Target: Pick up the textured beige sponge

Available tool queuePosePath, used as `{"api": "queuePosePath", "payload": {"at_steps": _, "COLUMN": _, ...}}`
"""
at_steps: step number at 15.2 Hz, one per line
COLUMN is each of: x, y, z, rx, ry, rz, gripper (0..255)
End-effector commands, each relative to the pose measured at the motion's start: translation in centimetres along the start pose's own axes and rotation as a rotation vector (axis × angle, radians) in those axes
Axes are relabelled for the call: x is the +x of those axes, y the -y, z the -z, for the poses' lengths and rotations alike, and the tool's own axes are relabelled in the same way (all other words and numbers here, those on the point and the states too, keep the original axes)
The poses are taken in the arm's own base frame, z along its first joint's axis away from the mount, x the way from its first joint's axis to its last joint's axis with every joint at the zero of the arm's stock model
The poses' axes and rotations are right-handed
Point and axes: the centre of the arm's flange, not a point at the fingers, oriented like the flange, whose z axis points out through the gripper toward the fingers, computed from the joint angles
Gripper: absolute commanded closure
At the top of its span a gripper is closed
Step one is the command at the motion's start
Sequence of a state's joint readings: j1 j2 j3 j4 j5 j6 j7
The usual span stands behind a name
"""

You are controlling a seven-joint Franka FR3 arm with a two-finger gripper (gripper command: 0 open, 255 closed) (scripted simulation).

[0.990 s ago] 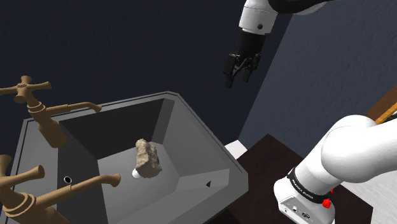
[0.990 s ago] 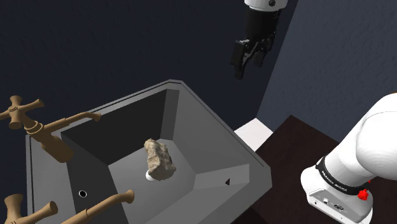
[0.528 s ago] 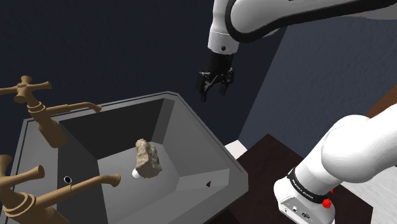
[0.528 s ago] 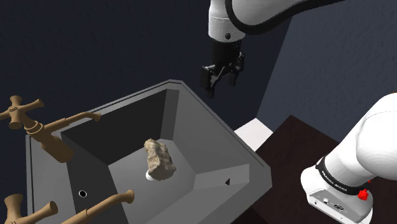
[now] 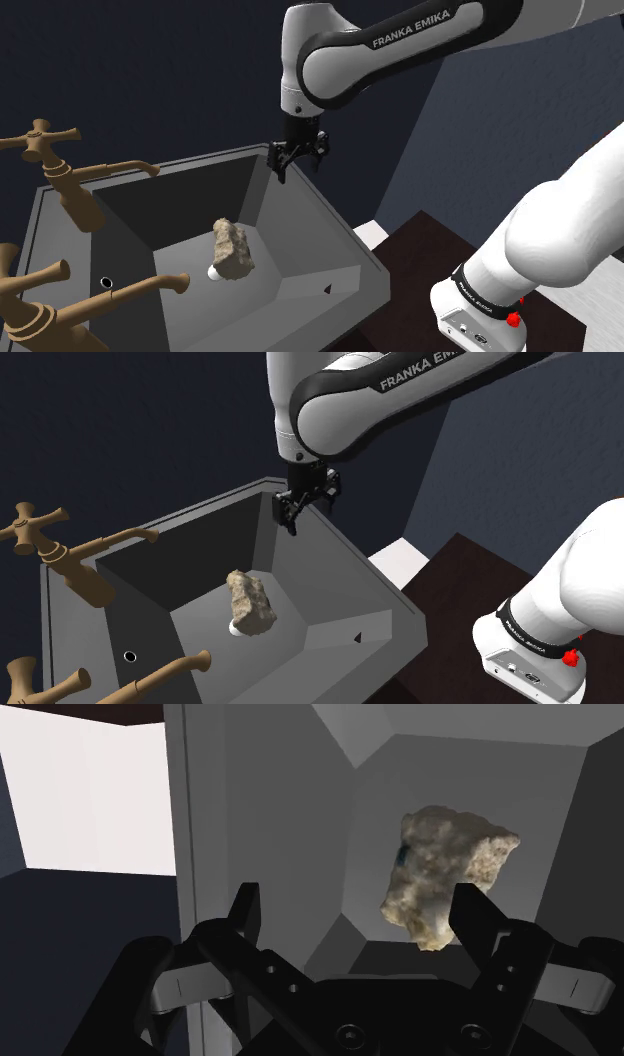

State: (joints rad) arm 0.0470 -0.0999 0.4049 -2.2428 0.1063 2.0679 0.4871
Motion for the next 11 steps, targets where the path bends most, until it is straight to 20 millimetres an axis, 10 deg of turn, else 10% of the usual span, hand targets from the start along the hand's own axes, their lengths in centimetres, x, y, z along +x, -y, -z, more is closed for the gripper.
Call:
{"api": "queuePosePath", "payload": {"at_steps": 1, "x": 1.2, "y": 1.7, "z": -1.9, "rx": -0.004, "ry": 0.009, "rz": -0.015, "gripper": 0}}
{"api": "queuePosePath", "payload": {"at_steps": 11, "x": 7.7, "y": 9.5, "z": -11.1, "rx": -0.029, "ry": 0.052, "rz": -0.082, "gripper": 0}}
